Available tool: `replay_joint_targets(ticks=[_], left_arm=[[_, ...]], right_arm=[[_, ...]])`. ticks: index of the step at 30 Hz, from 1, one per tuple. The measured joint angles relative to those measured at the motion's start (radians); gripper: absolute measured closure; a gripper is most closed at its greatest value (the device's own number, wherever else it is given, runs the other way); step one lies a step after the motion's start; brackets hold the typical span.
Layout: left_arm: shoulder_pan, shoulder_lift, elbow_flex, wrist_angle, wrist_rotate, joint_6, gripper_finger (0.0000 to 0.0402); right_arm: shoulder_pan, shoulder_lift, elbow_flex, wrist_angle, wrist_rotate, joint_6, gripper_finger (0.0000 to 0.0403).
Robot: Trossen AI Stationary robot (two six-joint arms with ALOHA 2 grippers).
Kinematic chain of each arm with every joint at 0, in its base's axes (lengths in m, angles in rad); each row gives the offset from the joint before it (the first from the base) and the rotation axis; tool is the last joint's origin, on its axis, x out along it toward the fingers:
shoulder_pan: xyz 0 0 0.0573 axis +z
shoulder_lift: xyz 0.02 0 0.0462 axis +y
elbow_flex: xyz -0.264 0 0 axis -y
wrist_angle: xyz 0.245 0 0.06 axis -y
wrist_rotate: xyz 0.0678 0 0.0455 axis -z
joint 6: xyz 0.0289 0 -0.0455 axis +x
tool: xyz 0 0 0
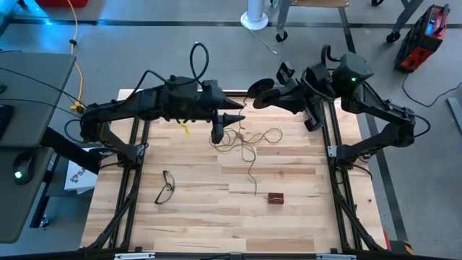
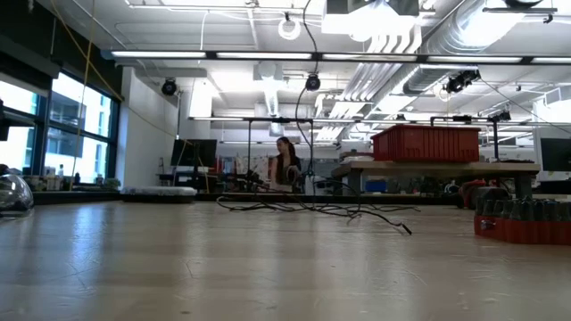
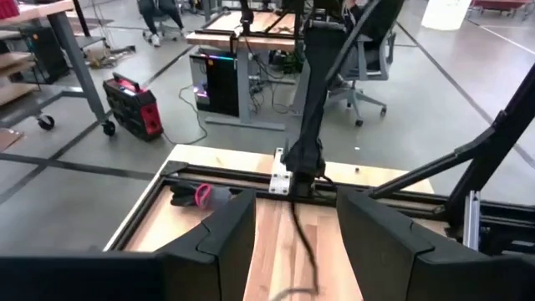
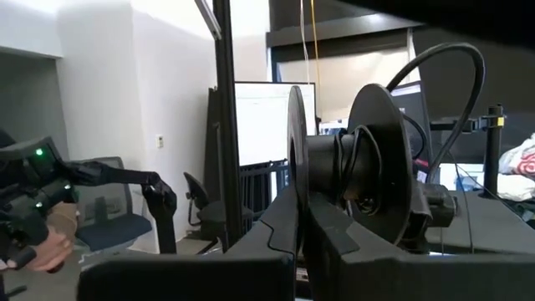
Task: Coil cords
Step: Coil the black wire into the spool
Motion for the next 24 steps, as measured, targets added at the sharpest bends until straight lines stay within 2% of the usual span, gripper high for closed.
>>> replay_joint_targets(ticks=[5,17,24], left_arm=[[0.000,-0.002,0.000,0.001,0.000,0.008,0.0261],[0.000,-0.020,0.000,0.000,0.002,0.000,0.0383],[0.000,-0.037,0.000,-0.007,0.003,0.000,0.0400]], right_arm=[[0.000,0.000,0.000,0.000,-0.001,-0.003,0.0403],[0.000,0.000,0.000,0.000,-0.003,-0.005,0.0403],[0.000,0.000,0.000,0.000,-0.003,-0.005,0.0403]])
